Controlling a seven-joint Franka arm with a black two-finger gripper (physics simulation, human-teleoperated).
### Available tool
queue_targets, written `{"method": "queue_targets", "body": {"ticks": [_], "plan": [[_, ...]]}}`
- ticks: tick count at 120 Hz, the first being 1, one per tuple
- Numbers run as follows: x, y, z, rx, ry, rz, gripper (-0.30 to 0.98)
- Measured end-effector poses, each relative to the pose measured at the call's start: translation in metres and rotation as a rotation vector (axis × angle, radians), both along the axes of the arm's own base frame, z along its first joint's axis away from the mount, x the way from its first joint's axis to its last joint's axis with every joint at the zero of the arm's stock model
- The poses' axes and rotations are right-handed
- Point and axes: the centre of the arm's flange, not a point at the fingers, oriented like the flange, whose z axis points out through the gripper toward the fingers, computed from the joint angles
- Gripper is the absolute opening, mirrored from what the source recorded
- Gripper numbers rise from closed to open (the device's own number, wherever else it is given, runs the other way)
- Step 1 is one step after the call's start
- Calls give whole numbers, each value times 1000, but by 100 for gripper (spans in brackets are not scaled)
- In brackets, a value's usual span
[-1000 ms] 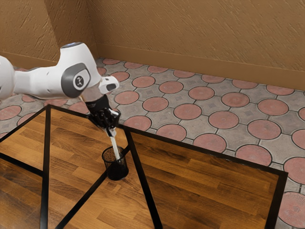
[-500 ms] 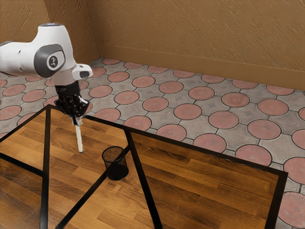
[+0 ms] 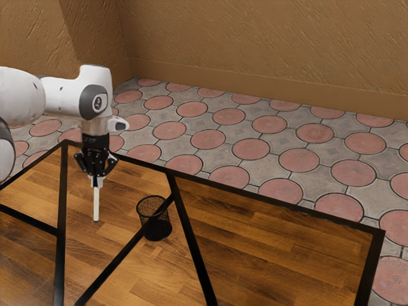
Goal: Take the marker out of the pen holder and place it to the left of the pen holder.
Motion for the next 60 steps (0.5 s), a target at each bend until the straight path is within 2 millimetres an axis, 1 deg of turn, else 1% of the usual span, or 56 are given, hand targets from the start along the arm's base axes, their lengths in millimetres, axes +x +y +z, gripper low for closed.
{"method": "queue_targets", "body": {"ticks": [5,16,34,43,46,52,60], "plan": [[4,1,-6,-5,8,1,-10],[5,4,-12,-18,20,5,-9],[5,2,-17,-58,29,-2,23],[10,0,-24,-71,32,-8,35],[12,0,-26,-76,33,-10,36],[14,-1,-30,-84,34,-13,34],[24,-3,-33,-88,22,-20,30]]}}
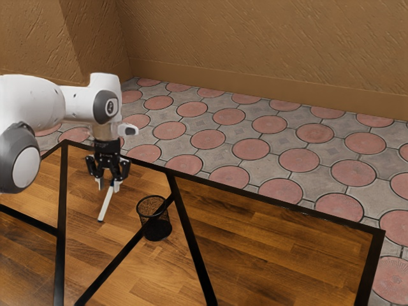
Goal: Take the marker out of the pen holder and place it to the left of the pen holder.
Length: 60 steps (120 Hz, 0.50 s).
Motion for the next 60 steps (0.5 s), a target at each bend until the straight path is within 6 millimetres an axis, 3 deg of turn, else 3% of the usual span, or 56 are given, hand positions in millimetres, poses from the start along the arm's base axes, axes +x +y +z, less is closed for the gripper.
{"method": "queue_targets", "body": {"ticks": [15,36,48,52,56,60], "plan": [[10,-2,-27,-36,2,17,18],[12,1,-37,-63,-6,28,1],[14,-5,-21,-71,-36,11,22],[14,-8,-6,-78,-56,5,28],[11,-20,33,-102,-111,-17,34],[9,-46,86,-132,-183,-69,39]]}}
